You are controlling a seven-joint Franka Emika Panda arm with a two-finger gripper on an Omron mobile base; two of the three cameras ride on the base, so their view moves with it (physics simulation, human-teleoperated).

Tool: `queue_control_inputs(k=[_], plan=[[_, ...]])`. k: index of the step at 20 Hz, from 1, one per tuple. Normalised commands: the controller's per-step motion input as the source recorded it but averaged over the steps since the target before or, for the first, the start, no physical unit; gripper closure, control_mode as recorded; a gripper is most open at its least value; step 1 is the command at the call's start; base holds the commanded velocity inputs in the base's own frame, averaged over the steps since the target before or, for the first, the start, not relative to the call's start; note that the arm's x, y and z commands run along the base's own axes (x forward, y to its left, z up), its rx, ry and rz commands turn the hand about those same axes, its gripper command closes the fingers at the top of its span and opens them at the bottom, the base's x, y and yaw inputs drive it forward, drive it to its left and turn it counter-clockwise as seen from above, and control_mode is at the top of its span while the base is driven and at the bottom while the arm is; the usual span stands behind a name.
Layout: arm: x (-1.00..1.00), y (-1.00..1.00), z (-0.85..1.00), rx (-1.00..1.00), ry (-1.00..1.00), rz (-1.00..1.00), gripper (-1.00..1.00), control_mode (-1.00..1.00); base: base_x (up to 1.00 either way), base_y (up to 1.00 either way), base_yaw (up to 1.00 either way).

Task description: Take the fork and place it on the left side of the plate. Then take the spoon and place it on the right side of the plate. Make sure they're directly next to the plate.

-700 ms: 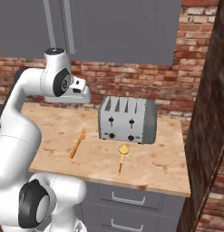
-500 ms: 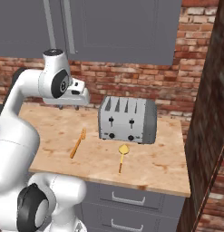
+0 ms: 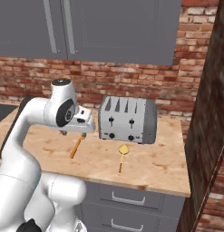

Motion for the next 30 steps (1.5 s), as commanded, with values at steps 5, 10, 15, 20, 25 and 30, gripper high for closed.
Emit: queue_control_inputs(k=[5,10,15,20,25,30], plan=[[0.00,-1.00,-0.09,0.09,0.21,-0.09,-1.00,-1.00,0.00,0.00,0.00],[0.09,-0.92,-0.32,0.09,0.24,-0.04,-1.00,-1.00,0.00,0.00,0.00],[0.27,-0.52,-0.58,0.02,0.18,-0.01,-1.00,-1.00,0.00,0.00,0.00],[0.40,-0.39,-0.58,0.00,0.12,-0.02,-1.00,-1.00,0.00,0.00,0.00],[0.42,-0.21,-0.61,0.00,0.01,-0.01,-1.00,-1.00,0.00,0.00,0.00],[0.50,0.00,-0.45,-0.02,0.00,0.00,-1.00,-1.00,0.00,0.00,0.00]])
